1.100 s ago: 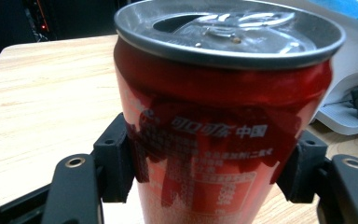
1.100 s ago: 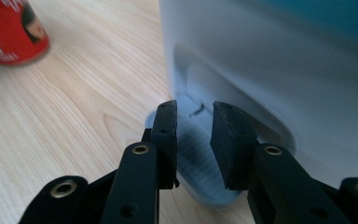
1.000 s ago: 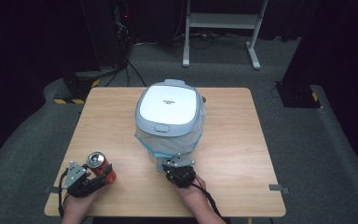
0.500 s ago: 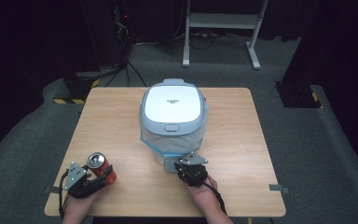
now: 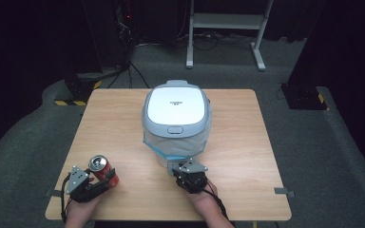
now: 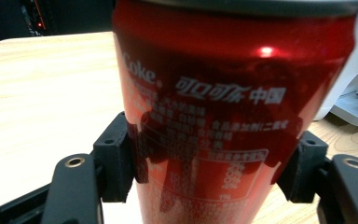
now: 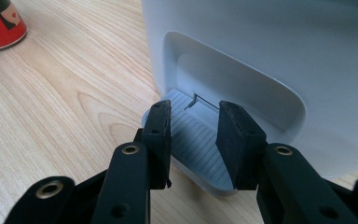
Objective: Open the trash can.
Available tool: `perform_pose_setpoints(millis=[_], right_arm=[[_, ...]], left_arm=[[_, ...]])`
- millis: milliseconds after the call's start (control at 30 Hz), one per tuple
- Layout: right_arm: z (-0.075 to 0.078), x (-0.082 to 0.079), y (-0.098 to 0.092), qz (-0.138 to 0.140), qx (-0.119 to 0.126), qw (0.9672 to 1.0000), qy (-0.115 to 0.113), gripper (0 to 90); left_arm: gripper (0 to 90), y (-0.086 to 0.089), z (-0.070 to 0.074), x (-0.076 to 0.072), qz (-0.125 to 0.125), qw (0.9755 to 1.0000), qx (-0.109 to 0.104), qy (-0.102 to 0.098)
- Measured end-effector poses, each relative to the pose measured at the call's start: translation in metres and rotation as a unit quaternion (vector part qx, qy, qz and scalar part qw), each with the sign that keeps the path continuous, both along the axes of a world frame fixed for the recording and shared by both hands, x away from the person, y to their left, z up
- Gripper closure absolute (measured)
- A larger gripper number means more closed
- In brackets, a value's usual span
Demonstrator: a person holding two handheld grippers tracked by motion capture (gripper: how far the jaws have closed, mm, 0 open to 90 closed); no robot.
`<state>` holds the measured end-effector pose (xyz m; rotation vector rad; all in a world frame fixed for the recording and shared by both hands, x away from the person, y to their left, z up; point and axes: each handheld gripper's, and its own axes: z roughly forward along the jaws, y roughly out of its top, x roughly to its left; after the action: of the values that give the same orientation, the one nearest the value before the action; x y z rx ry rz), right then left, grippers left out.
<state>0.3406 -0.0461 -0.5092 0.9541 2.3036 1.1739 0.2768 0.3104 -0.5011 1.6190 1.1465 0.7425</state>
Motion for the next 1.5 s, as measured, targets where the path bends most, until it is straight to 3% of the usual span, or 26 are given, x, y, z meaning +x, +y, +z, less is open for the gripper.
perform_pose_setpoints(millis=[533,833,1067,1133,1267,1500], right_arm=[[-0.003,0.000,-0.001,-0.002,0.001,1.0000,0.000,66.9],[-0.005,0.001,0.001,-0.001,-0.008,1.0000,0.003,66.9],[-0.009,0.004,0.002,-0.001,-0.024,0.9995,0.018,68.6],[-0.009,0.007,0.002,-0.008,-0.016,0.9991,0.039,68.6],[-0.009,0.007,0.001,-0.005,-0.015,0.9991,0.039,68.5],[-0.009,0.007,0.002,-0.007,-0.015,0.9991,0.039,68.5]], left_arm=[[33.7,-0.003,0.000,0.001,0.005,0.9998,0.018,0.011],[32.8,-0.004,0.001,0.000,0.008,0.9998,0.013,0.016],[30.2,-0.002,0.003,0.001,0.010,0.9998,0.010,0.013],[31.0,-0.002,0.004,0.001,0.009,0.9998,0.008,0.013],[33.5,-0.002,0.006,0.001,0.008,0.9998,0.008,0.015],[33.9,-0.004,0.016,-0.002,0.010,0.9999,0.011,-0.003]])
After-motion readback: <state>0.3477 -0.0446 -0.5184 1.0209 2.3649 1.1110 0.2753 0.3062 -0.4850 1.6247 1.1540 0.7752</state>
